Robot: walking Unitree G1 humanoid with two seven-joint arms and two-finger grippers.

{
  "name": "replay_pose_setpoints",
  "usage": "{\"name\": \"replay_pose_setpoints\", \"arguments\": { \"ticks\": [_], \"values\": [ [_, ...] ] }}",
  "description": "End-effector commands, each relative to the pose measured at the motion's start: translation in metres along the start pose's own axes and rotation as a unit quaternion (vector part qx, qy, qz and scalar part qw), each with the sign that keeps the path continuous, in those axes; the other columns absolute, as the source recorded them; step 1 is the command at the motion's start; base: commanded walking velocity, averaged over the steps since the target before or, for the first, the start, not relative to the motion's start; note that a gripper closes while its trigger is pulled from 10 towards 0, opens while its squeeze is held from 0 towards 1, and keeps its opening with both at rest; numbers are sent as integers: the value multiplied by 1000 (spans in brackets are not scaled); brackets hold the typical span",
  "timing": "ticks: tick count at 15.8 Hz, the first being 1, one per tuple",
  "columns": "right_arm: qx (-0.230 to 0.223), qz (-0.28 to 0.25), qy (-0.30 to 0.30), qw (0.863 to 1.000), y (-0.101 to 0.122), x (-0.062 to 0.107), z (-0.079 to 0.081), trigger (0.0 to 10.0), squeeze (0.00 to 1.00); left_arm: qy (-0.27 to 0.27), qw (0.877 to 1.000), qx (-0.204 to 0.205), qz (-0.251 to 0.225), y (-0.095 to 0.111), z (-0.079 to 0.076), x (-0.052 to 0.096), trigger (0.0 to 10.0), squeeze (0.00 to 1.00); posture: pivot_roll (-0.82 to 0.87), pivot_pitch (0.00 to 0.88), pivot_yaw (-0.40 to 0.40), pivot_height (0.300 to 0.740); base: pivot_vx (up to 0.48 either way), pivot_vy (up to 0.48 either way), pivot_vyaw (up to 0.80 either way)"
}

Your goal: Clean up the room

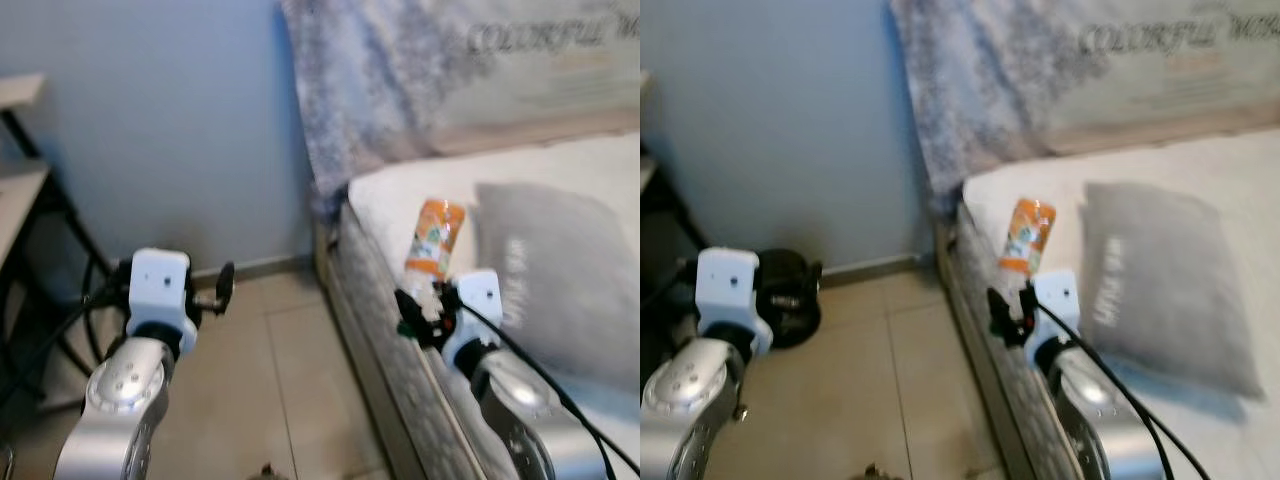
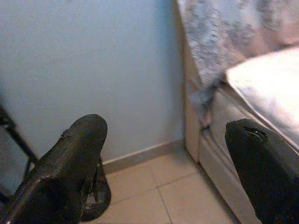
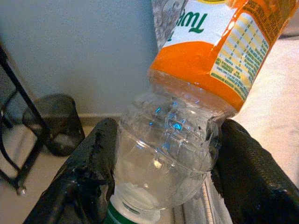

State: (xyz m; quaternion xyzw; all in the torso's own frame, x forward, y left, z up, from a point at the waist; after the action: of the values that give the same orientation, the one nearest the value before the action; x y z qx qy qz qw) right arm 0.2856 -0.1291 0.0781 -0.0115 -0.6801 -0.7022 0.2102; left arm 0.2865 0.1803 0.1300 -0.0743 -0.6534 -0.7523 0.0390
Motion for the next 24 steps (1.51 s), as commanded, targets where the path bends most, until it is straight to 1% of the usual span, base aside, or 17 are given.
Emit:
{"name": "replay_pose_setpoints", "arguments": {
  "ticks": [1,4,7,10,11,12,13,14,15,19,22,24],
  "values": [
    [3,-8,10,1000,4,-4,6,10000,0,3,1000,-10,5,-3,4,0,10000,0,11,0,27,740,277,0,800],
    [8,-2,0,1000,1,-6,3,10000,0,-1,1000,-9,5,-4,3,0,10000,0,9,0,27,740,294,0,692],
    [2,-1,-29,1000,-2,-6,-5,10000,0,-1,1000,-4,6,-5,3,1,10000,0,8,0,30,740,335,0,0],
    [17,-3,-44,999,-3,-6,-7,10000,0,-1,1000,-3,7,-7,2,1,10000,0,12,0,28,740,334,0,0],
    [38,11,-60,997,-7,-9,-9,10000,0,-5,1000,-5,8,-8,1,0,10000,0,12,0,30,740,334,0,0],
    [81,19,-77,994,-11,-10,-10,10000,0,-10,1000,-6,8,-9,-2,-1,10000,0,18,0,26,740,334,0,0],
    [96,18,-72,993,-13,-10,-9,10000,0,-12,1000,-5,6,-8,-4,-1,10000,0,22,0,24,740,334,0,0],
    [84,22,-67,994,-15,-10,-8,10000,0,-14,1000,-4,6,-8,-4,-1,10000,0,24,0,22,740,334,0,0],
    [46,17,-52,997,-15,-9,-7,10000,0,-18,1000,-3,2,-9,-3,0,10000,0,21,0,22,740,330,0,0],
    [0,-6,-34,999,-8,-10,-3,10000,0,-25,1000,6,-14,-7,0,1,10000,0,17,0,29,740,325,0,0],
    [0,-7,-14,1000,-12,-12,0,10000,0,-23,1000,0,-10,-14,4,3,10000,0,30,0,24,740,316,0,0],
    [9,-3,5,1000,-14,-13,6,10000,0,-21,1000,-2,-5,-20,11,5,10000,0,32,0,21,740,317,0,0]
  ]
}}
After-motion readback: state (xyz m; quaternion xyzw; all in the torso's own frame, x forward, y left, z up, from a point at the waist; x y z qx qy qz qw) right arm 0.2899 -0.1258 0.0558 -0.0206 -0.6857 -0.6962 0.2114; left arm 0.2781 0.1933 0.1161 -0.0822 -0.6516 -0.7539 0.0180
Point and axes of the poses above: a point about 5 cm out from each wrist's last joint towards the gripper, its own x axis pointing back from the gripper into the wrist, its own y axis along the axis of the wrist's last joint, z = x × y, the point moved 6 cm from there along -x, pointing out of the wrist towards the gripper
